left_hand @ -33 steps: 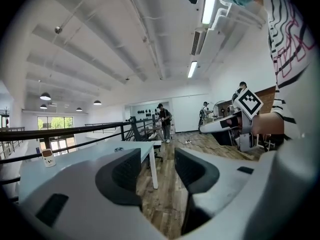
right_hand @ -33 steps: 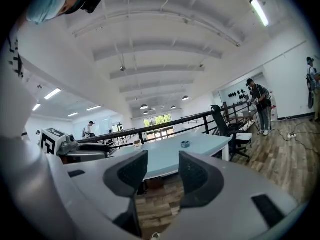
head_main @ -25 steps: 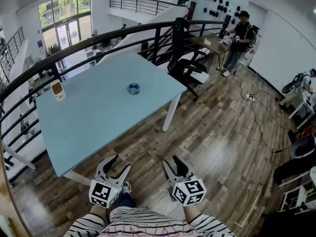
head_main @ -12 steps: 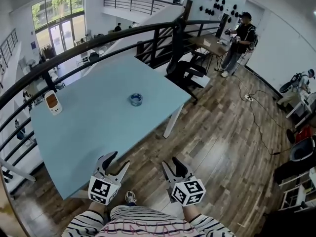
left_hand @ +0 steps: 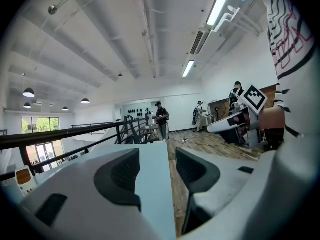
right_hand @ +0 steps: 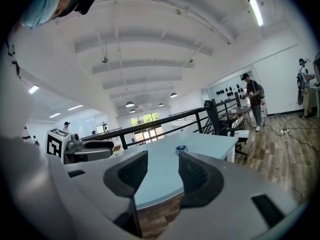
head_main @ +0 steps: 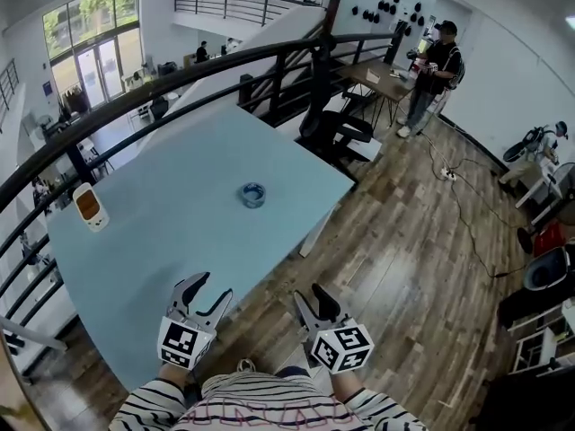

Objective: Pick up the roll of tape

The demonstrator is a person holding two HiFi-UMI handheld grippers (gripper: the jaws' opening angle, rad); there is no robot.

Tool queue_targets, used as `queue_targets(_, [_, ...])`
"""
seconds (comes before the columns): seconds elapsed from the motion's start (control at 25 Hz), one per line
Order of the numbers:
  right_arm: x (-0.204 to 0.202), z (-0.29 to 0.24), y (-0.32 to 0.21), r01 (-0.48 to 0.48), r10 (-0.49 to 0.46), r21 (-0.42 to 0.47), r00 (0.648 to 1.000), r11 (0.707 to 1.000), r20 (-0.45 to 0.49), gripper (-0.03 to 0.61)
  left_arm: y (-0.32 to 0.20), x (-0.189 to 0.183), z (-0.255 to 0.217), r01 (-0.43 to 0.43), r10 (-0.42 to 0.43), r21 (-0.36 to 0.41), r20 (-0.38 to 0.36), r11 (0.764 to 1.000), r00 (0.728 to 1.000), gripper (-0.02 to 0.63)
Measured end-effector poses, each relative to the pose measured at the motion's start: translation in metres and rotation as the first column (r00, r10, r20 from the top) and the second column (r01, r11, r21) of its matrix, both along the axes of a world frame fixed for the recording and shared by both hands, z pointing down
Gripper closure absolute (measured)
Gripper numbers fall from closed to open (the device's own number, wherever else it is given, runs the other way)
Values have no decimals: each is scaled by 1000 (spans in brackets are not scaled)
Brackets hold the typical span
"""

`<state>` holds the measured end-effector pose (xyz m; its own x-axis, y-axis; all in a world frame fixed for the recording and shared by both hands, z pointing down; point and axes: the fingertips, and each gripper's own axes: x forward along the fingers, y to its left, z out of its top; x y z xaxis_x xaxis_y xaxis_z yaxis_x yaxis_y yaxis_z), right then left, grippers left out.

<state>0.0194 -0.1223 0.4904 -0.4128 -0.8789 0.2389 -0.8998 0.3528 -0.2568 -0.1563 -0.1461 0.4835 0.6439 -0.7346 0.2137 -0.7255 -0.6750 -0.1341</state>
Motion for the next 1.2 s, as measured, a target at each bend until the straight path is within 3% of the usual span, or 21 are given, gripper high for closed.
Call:
queue_targets(0.36, [10, 25, -37, -11, 12, -62, 1000, 998, 8, 391, -58, 4, 16, -29, 26, 28, 120, 999, 992, 400])
queue_targets(0.64, [12, 34, -84, 70, -71, -91, 997, 993, -3, 393, -107, 9, 23, -29, 21, 32, 216, 999, 976, 400])
queue_targets(0.96, [16, 35, -145, 138, -139, -89, 990, 986, -7, 392, -171, 35, 34, -94, 68, 54, 368, 994, 927, 400])
queue_targets(1.2, [17, 37, -172, 168, -170, -97, 985, 981, -11, 391, -213, 56, 51, -143, 116, 33, 425, 989, 897, 400])
